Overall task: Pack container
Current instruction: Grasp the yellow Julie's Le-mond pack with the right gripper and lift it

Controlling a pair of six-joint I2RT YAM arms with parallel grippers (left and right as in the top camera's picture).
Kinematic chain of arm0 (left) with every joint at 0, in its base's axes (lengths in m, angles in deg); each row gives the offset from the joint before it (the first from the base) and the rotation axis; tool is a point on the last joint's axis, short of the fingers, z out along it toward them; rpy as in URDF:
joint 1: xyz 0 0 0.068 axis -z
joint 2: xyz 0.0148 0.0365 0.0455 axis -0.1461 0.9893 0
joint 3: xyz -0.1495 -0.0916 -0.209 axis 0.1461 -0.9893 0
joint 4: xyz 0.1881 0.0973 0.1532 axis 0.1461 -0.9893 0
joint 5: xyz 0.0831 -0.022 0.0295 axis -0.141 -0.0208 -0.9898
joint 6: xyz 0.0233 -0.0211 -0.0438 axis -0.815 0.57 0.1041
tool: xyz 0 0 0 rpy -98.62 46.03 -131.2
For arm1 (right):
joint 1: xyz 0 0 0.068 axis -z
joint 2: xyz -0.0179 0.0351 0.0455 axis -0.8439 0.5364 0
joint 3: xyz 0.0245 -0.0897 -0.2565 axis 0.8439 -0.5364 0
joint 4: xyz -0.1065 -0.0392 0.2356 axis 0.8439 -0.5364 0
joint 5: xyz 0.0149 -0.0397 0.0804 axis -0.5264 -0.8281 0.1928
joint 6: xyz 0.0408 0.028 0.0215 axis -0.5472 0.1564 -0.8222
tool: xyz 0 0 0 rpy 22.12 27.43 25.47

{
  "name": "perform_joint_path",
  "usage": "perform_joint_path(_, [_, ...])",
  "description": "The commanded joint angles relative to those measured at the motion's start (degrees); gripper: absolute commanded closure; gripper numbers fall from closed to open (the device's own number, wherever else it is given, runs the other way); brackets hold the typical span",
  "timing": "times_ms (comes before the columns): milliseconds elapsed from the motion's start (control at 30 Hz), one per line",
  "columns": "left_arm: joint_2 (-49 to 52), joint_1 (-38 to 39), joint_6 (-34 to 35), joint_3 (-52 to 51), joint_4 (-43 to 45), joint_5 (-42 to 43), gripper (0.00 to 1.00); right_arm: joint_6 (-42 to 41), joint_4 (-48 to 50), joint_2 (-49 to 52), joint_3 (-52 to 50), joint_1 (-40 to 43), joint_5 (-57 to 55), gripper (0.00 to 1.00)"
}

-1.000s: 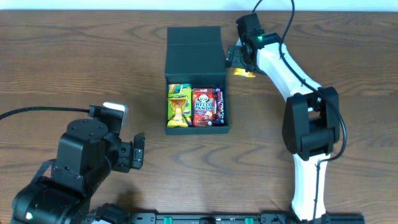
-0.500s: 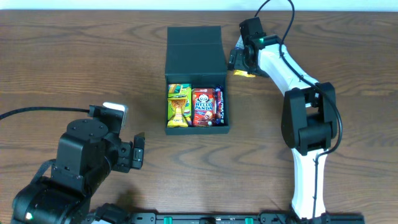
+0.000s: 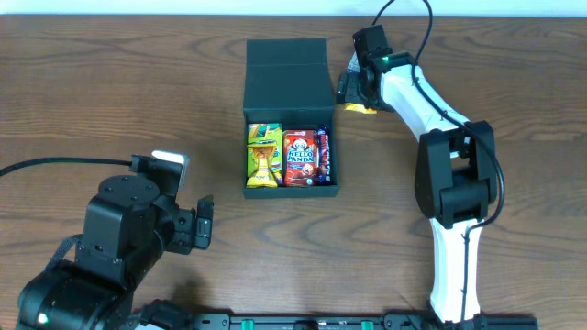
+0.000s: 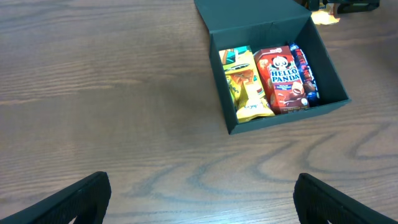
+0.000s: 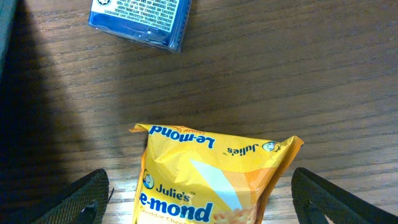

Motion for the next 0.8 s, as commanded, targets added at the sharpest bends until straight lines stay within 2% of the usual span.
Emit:
perform_joint_path(0, [0.0, -0.1, 0.2, -0.2, -0.2, -0.5, 0.05, 1.1, 0.1, 1.5, 0.6, 0.3, 0.0, 0.07])
perform_joint_path(533, [0.0, -0.1, 0.2, -0.2, -0.2, -0.5, 0.05, 2.6, -1.3, 3.1, 0.4, 0.3, 0.0, 0.08])
perform_joint_path(767, [0.0, -0.1, 0.2, -0.2, -0.2, -0.5, 0.05, 2.6, -1.3, 3.1, 0.4, 0.3, -0.9, 0.28])
